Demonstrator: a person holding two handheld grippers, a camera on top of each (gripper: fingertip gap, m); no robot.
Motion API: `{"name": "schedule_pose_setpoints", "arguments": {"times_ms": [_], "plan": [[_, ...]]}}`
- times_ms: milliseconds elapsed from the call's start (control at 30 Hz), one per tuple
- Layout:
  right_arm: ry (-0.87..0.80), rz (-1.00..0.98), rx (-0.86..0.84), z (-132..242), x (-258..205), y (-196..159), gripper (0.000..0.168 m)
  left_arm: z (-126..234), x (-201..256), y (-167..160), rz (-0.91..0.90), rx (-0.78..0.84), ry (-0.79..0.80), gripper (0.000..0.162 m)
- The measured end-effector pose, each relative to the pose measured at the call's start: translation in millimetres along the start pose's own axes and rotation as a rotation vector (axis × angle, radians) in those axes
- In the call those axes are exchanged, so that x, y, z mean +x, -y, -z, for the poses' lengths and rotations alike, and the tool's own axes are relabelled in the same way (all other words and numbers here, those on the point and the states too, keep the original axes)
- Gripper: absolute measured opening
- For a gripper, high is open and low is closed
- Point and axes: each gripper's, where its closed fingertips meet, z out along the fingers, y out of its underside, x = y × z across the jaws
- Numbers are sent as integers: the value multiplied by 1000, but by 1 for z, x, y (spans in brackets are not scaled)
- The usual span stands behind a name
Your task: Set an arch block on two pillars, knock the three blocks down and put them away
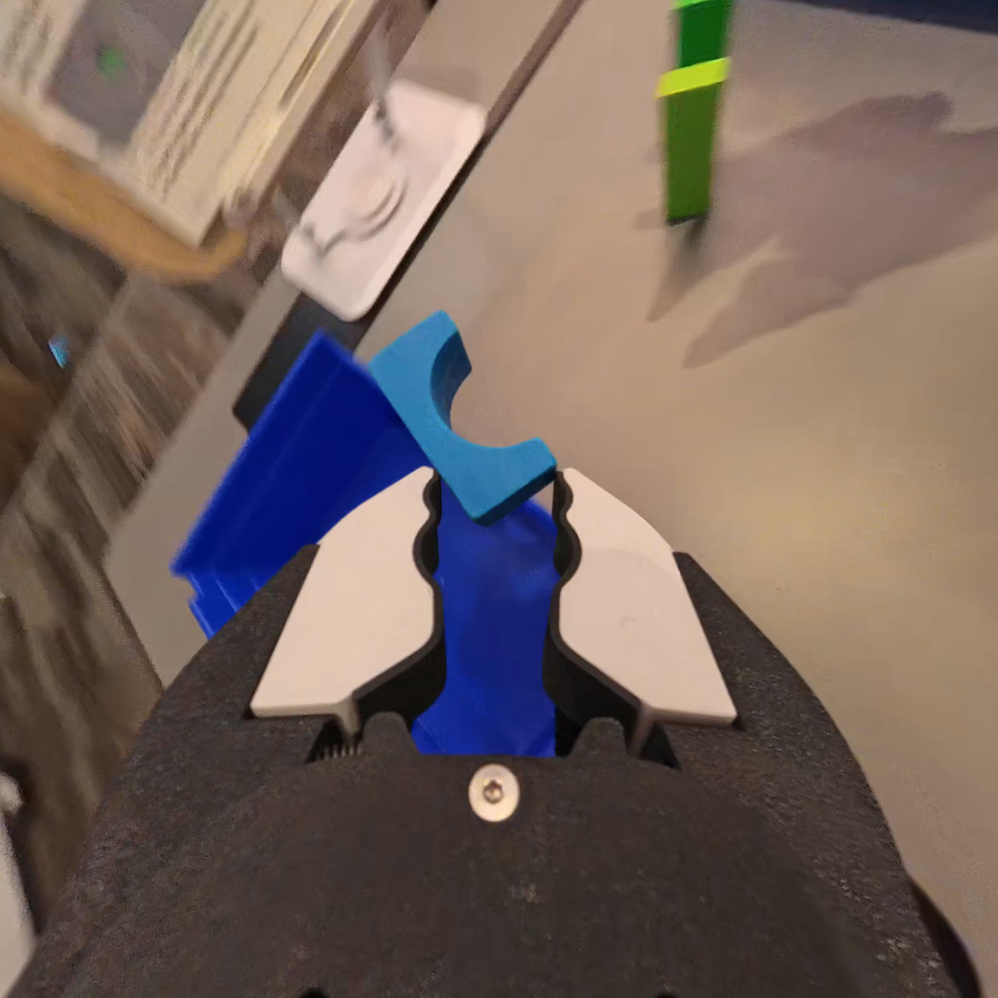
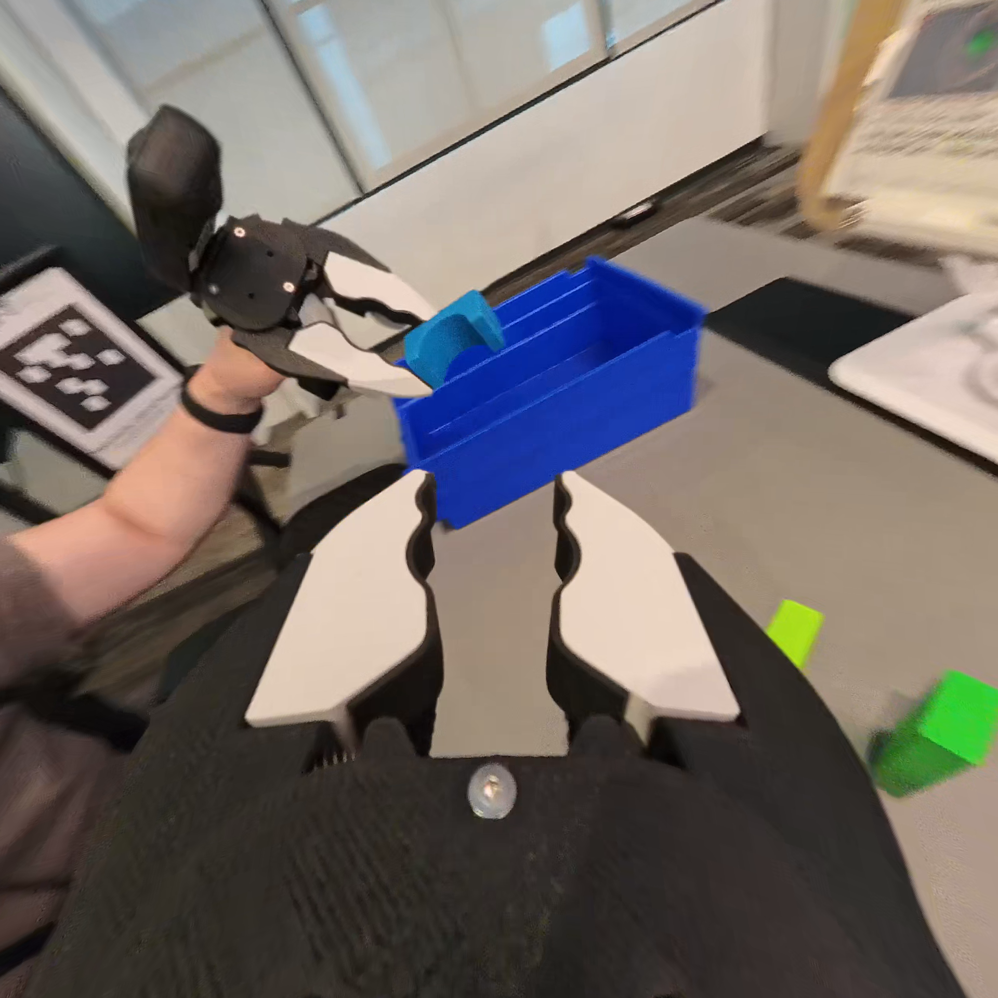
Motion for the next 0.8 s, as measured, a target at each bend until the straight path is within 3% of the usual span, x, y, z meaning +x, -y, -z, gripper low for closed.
{"name": "schedule_pose_setpoints", "arguments": {"times_ms": [100, 200, 333, 467, 567, 633, 800], "plan": [[134, -89, -20, 4, -11, -1, 46, 4, 48, 39, -253, 60, -31, 39], [287, -245, -25, 18, -14, 2, 48, 3, 99, 67, -376, 114, -153, 39], [408, -351, -205, 26, -19, -25, 53, -1, 136, 87, -499, 158, -203, 38], [593, -423, -336, 32, -43, -42, 54, 0, 162, 95, -539, 190, -297, 38], [622, -407, -454, 33, -53, -60, 53, -3, 166, 96, -564, 184, -299, 38], [653, -369, -516, 35, -60, -70, 37, -4, 168, 95, -561, 186, -312, 38], [671, -309, -485, 36, -60, -63, 35, 2, 159, 103, -467, 281, -285, 40]]}}
